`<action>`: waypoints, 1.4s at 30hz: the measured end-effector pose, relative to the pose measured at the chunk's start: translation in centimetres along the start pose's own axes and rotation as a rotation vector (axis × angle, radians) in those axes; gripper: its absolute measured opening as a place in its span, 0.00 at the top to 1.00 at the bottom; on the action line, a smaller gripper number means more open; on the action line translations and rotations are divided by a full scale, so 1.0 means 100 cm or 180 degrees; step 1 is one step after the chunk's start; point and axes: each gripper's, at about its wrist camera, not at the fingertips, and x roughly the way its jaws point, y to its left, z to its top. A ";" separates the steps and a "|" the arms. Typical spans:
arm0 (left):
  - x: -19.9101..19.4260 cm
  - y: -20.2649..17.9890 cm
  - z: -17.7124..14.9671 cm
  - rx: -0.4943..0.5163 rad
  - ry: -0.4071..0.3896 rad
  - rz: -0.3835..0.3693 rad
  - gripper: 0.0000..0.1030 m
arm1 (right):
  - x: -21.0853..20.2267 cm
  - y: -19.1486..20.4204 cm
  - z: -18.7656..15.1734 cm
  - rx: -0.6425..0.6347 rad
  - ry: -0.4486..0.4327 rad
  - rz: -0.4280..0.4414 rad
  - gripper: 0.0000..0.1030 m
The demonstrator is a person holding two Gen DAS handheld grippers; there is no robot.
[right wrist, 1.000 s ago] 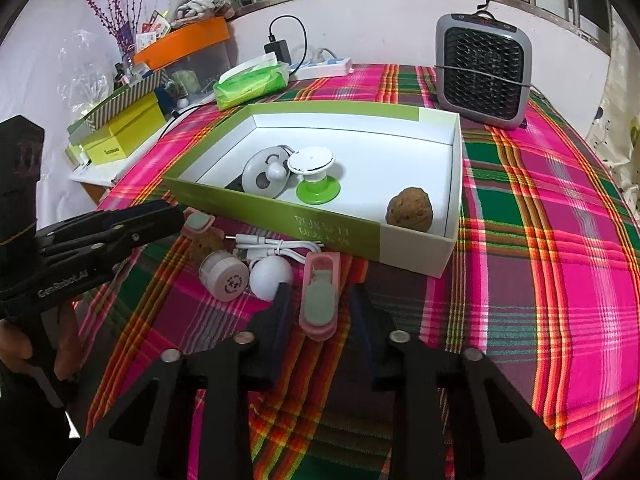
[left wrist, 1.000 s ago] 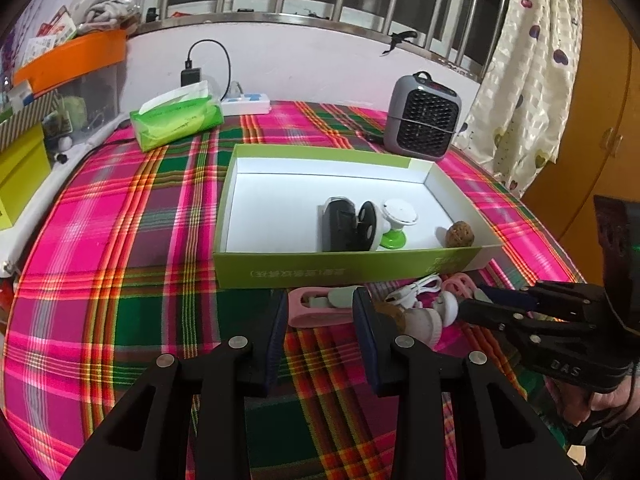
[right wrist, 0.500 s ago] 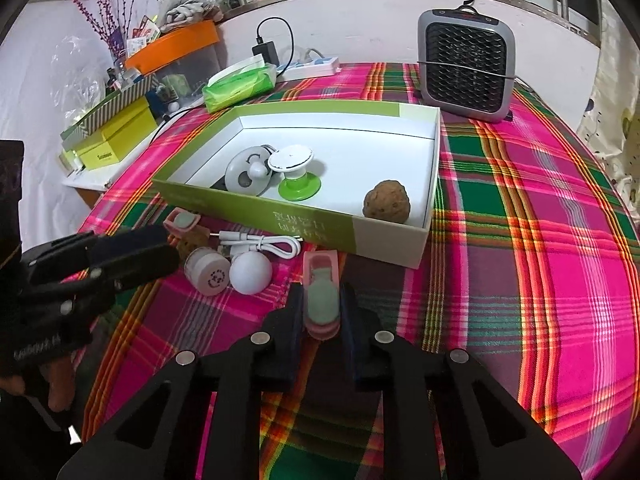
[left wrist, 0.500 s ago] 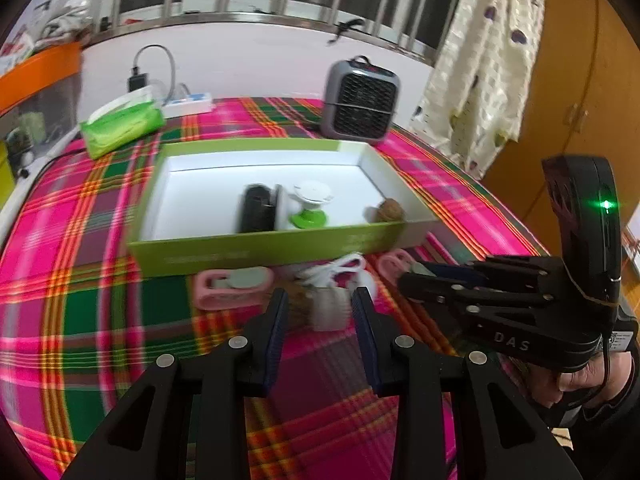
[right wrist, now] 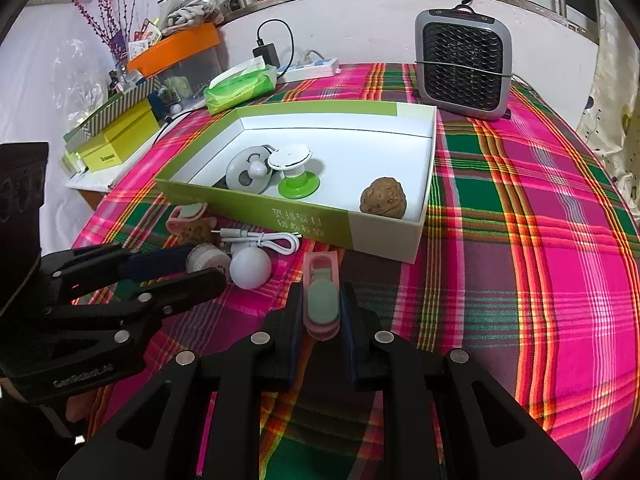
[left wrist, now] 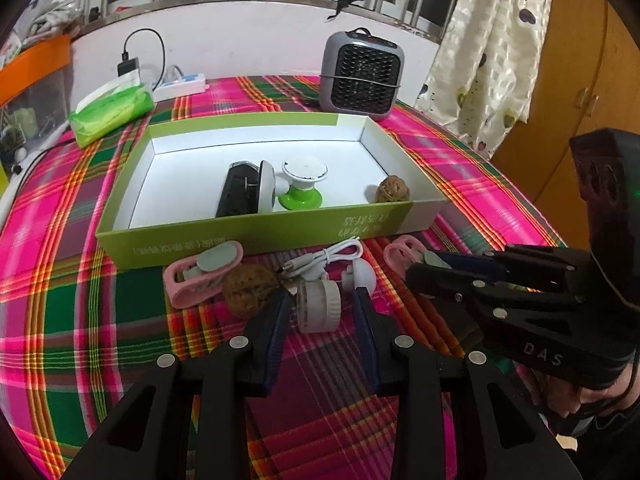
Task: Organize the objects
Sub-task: 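Grasp the white round ridged gadget with the left tool while the right tool grasps a pink clip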
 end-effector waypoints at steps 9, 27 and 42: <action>0.009 -0.001 0.002 -0.0008 0.0096 0.0045 0.84 | 0.003 0.002 0.001 -0.0009 0.0034 -0.0015 0.82; -0.013 0.000 0.000 -0.0010 -0.0103 0.0061 0.84 | -0.012 0.011 0.001 -0.0111 -0.0181 -0.0005 0.82; -0.025 0.008 0.020 -0.0034 -0.0295 0.0196 0.84 | -0.024 0.020 0.011 -0.0207 -0.0335 0.0029 0.82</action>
